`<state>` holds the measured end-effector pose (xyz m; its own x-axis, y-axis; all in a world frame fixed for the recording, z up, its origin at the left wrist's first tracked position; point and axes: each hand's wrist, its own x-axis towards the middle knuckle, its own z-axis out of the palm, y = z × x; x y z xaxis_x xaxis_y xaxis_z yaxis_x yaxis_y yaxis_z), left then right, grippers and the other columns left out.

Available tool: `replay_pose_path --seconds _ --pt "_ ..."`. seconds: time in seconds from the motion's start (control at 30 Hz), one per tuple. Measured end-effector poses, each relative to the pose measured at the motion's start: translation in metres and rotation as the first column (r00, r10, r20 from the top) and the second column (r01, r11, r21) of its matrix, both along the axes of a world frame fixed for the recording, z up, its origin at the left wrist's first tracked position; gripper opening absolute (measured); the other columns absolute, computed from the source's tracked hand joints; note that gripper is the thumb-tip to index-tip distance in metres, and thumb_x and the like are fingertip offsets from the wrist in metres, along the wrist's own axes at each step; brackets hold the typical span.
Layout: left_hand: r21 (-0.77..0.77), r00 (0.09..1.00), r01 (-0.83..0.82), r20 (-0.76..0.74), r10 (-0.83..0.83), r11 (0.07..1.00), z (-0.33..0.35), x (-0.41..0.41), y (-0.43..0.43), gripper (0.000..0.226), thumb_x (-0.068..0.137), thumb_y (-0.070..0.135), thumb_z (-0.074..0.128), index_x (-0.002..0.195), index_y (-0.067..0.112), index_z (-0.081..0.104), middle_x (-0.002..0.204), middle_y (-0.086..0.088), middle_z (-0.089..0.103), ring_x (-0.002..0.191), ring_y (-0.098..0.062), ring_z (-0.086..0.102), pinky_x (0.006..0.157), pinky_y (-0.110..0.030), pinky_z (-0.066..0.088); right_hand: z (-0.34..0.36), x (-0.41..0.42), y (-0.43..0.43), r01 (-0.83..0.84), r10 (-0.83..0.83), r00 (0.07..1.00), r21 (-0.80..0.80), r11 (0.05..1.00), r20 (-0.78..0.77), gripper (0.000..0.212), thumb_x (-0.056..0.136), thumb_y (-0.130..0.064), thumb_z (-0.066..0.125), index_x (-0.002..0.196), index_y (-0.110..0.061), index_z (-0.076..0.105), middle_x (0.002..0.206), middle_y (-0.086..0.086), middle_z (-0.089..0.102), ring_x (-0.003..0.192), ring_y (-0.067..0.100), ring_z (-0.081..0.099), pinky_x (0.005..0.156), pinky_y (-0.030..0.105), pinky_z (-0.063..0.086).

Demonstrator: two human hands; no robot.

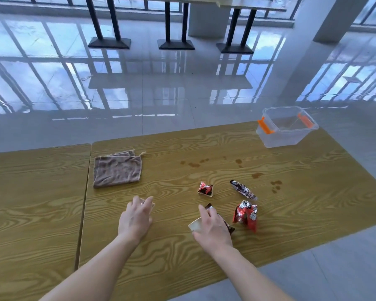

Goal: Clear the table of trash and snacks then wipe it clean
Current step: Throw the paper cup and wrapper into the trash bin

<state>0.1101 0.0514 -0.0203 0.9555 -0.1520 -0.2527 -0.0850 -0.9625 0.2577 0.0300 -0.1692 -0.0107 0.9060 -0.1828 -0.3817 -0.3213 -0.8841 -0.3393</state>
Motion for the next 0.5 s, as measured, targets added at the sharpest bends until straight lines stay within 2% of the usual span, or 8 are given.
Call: replay_pose_path --seconds 0.17,0.5 --pt "-0.046 0.997 0.065 0.051 -0.063 0.997 0.012 -0.007 -0.022 0.061 0.086 0.016 0.057 0.143 0.030 0.041 0.129 -0.006 0.044 0.107 -0.026 0.049 0.076 -0.037 0.051 0.008 -0.004 -0.011 0.049 -0.049 0.998 -0.005 0.999 0.048 0.079 0.091 -0.034 0.066 0.155 -0.024 0.021 0.147 0.005 0.036 0.126 0.027 0.044 0.103 0.036 0.042" --pt "-0.130 0.962 0.262 0.116 -0.247 0.956 0.032 -0.040 -0.083 0.060 0.084 0.016 0.060 0.141 0.027 0.044 0.128 -0.007 0.045 0.107 -0.026 0.050 0.074 -0.036 0.050 0.029 -0.054 -0.046 0.193 -0.193 0.970 0.016 0.981 0.146 0.080 0.090 -0.036 0.067 0.155 -0.024 0.022 0.144 0.006 0.038 0.123 0.025 0.046 0.103 0.033 0.040"
